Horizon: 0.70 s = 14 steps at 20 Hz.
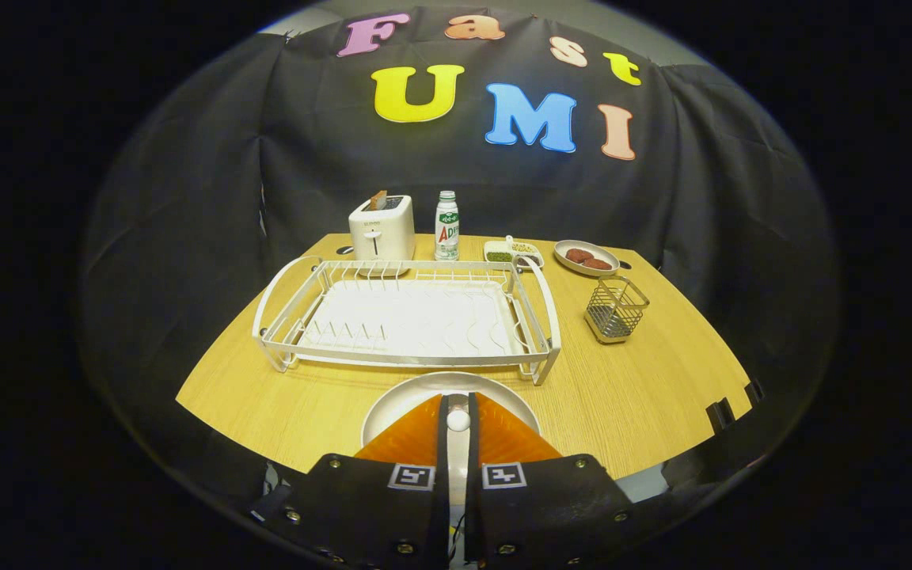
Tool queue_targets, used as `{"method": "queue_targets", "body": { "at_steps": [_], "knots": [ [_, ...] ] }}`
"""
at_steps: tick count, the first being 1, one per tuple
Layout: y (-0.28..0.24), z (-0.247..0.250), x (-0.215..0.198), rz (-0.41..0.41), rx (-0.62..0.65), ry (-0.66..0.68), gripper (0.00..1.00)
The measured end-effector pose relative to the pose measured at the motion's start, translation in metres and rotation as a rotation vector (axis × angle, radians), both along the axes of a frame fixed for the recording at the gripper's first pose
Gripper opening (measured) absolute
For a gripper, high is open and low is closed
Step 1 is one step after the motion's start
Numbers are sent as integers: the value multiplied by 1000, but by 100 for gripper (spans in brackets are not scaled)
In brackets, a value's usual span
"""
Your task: Take the plate from the dish rack, then take the spoon from the basket and place it into the plate.
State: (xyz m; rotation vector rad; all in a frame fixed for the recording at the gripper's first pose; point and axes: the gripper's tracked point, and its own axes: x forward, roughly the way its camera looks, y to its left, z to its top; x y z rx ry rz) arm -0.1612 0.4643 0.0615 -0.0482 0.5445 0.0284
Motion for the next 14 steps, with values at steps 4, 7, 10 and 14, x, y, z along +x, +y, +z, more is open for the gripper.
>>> {"method": "queue_targets", "body": {
  "at_steps": [4,7,10,14],
  "knots": [
    [0,-6,1,0,15,8,8],
    [-1,-9,3,0,16,2,12],
    [2,-17,2,16,8,22,13],
    [3,-19,0,22,0,29,13]
  ]
}}
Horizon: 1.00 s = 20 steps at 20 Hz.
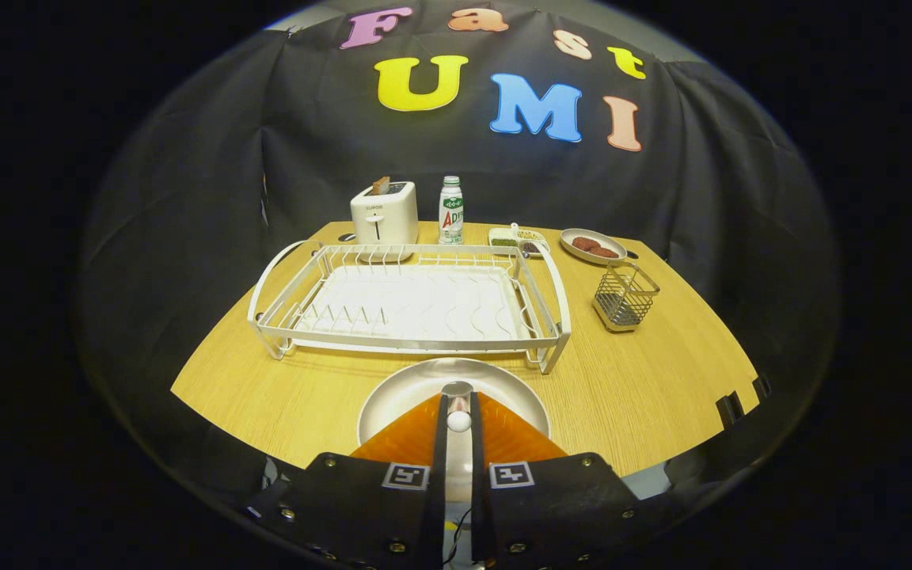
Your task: Take the plate from the dish rack, then take the spoon from the basket and place it into the plate.
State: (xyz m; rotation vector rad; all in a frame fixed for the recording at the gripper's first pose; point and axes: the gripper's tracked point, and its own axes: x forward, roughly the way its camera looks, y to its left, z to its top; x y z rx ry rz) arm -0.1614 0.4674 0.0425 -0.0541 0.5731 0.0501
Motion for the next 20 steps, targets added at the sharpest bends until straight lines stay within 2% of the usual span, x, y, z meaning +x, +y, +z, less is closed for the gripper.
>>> {"method": "queue_targets", "body": {
  "at_steps": [3,4,5,13,20],
  "knots": [
    [4,2,-1,15,7,-4,14],
    [3,4,0,15,2,-10,23],
    [4,6,1,19,1,-14,24],
    [4,25,7,19,-7,-57,24],
    [-18,102,25,-47,-34,-218,24]
  ]
}}
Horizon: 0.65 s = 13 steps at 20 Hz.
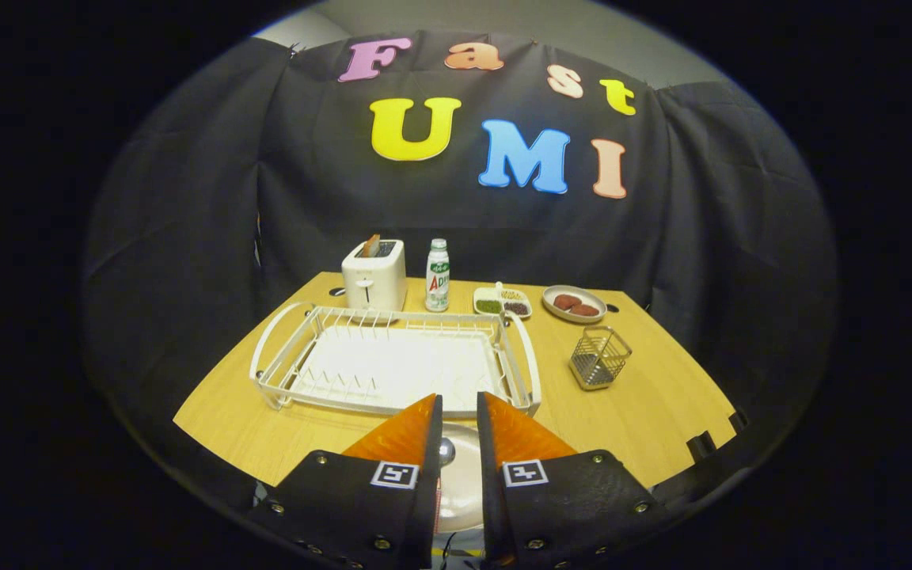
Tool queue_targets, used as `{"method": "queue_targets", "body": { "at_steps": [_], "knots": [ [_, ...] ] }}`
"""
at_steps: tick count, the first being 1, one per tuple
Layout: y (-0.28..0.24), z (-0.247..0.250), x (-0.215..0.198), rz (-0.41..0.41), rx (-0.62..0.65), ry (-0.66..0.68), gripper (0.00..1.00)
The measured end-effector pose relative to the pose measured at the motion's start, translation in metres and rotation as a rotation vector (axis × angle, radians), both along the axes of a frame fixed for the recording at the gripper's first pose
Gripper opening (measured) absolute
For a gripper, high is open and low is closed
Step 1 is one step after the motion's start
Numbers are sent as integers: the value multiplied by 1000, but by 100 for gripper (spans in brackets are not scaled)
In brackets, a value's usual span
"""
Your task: Take the plate from the dish rack, then take the spoon from the basket and place it into the plate.
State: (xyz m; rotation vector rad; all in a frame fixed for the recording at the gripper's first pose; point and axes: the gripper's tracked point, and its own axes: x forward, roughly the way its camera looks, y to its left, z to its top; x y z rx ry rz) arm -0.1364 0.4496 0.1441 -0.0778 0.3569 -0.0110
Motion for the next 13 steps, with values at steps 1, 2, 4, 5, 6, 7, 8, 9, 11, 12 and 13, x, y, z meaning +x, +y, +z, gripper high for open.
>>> {"method": "queue_targets", "body": {
  "at_steps": [1,2,4,5,6,7,8,9,11,12,13],
  "knots": [
    [-5,14,3,-13,-2,-30,25],
    [-8,30,5,-23,1,-62,24],
    [-14,60,11,-42,17,-129,24],
    [-16,73,12,-49,29,-160,25],
    [-18,87,14,-53,40,-190,25],
    [-20,99,15,-55,51,-219,26],
    [-23,112,16,-62,61,-246,29],
    [-26,121,17,-69,71,-268,29],
    [-31,140,19,-80,92,-310,29],
    [-35,148,21,-92,100,-328,30],
    [-42,159,24,-108,107,-349,30]
  ]
}}
